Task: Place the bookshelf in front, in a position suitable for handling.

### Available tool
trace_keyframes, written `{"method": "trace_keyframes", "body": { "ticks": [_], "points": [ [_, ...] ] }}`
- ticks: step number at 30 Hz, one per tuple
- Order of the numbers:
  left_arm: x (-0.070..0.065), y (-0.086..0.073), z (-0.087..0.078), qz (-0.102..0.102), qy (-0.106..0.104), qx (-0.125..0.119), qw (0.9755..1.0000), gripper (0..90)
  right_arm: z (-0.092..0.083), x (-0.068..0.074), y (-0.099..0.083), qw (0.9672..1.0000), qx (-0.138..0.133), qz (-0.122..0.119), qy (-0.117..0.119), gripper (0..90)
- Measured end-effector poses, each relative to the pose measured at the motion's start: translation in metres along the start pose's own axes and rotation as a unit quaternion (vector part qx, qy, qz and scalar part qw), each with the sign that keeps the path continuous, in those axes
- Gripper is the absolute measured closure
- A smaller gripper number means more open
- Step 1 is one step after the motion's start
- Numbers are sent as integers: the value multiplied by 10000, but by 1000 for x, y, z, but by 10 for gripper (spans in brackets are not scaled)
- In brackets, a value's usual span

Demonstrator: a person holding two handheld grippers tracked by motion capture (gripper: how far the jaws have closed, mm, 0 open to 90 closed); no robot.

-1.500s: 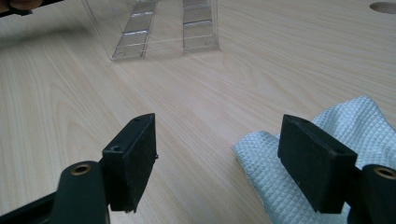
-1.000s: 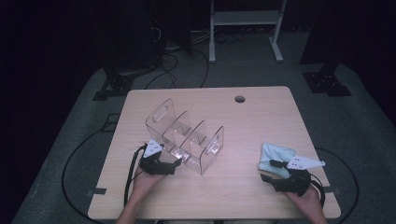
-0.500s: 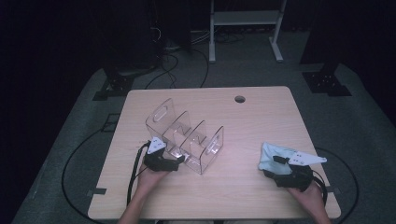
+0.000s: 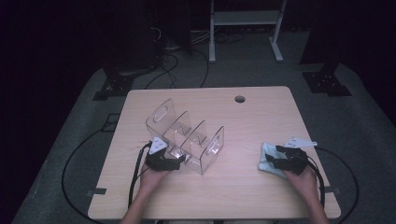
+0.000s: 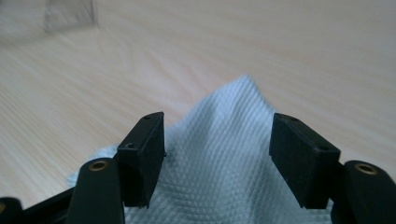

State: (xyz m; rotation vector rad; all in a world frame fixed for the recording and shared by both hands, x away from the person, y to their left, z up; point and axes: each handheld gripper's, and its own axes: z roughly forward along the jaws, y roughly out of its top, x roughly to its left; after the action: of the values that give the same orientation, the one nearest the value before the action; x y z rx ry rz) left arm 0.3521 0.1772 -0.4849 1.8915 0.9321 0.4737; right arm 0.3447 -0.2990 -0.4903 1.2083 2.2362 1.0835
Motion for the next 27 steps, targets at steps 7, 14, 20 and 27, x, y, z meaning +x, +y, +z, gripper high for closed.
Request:
{"method": "trace_keyframes", "body": {
  "ticks": [7, 14, 20, 27],
  "points": [
    [-5, 0, -2, 52, -41, 21, 10000, 66, 9, 3, -2, 9994, 261, 103, -214, 441],
    [-13, -3, -8, 124, -102, 89, 9998, 67, 2, 8, -5, 9982, 279, 381, -365, 774],
    [-17, -3, -9, 101, -63, 72, 9999, 67, -2, 17, -7, 9978, 260, 608, 0, 817],
    [-23, -1, -6, 125, -54, 115, 9998, 68, -14, 52, 24, 9954, -704, 211, 618, 818]
  ]
}}
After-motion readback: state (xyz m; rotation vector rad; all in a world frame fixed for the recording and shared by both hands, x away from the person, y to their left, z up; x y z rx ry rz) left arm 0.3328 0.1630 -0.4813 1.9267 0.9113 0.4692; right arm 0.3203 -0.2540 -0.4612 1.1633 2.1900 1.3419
